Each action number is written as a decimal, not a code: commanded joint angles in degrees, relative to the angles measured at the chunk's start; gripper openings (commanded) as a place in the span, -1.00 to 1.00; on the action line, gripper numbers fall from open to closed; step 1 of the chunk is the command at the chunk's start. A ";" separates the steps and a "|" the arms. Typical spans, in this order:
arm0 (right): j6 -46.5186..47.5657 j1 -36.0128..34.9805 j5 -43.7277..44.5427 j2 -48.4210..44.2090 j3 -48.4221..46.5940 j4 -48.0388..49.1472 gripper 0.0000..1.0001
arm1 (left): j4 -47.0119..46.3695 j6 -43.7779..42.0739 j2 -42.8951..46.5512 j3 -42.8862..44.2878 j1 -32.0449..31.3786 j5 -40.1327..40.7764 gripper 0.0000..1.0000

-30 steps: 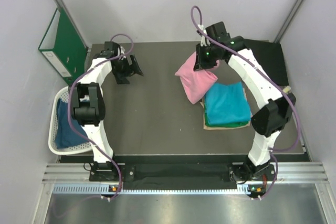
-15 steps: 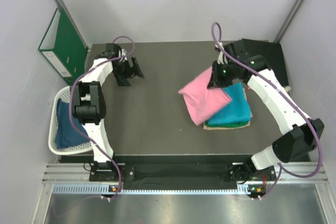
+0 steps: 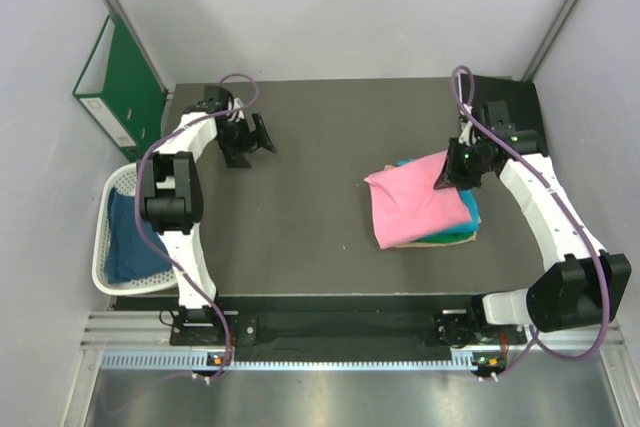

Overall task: Fold and stack the t-shirts
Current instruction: Put the neatly folded tshirt into the corner of the board with the right arm

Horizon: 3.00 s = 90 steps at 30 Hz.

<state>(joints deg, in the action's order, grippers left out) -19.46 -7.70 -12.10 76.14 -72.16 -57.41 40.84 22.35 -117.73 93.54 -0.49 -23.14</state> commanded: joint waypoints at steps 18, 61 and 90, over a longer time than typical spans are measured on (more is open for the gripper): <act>2.68 14.12 5.51 5.95 10.72 12.31 -0.71 | 0.03 0.94 -0.39 1.38 -6.18 -2.70 0.97; 2.06 -0.21 -0.03 12.96 6.42 21.10 -1.00 | -1.20 3.93 5.06 2.09 -21.57 -4.20 0.97; 5.93 -14.17 0.77 11.30 -12.92 8.62 -1.00 | -1.64 4.37 7.87 -3.36 -21.74 -1.30 0.97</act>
<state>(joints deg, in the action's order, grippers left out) -14.79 -16.27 -8.23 84.58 -83.02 -48.29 40.27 27.11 -111.92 89.56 -22.15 -24.58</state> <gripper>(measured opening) 0.003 0.986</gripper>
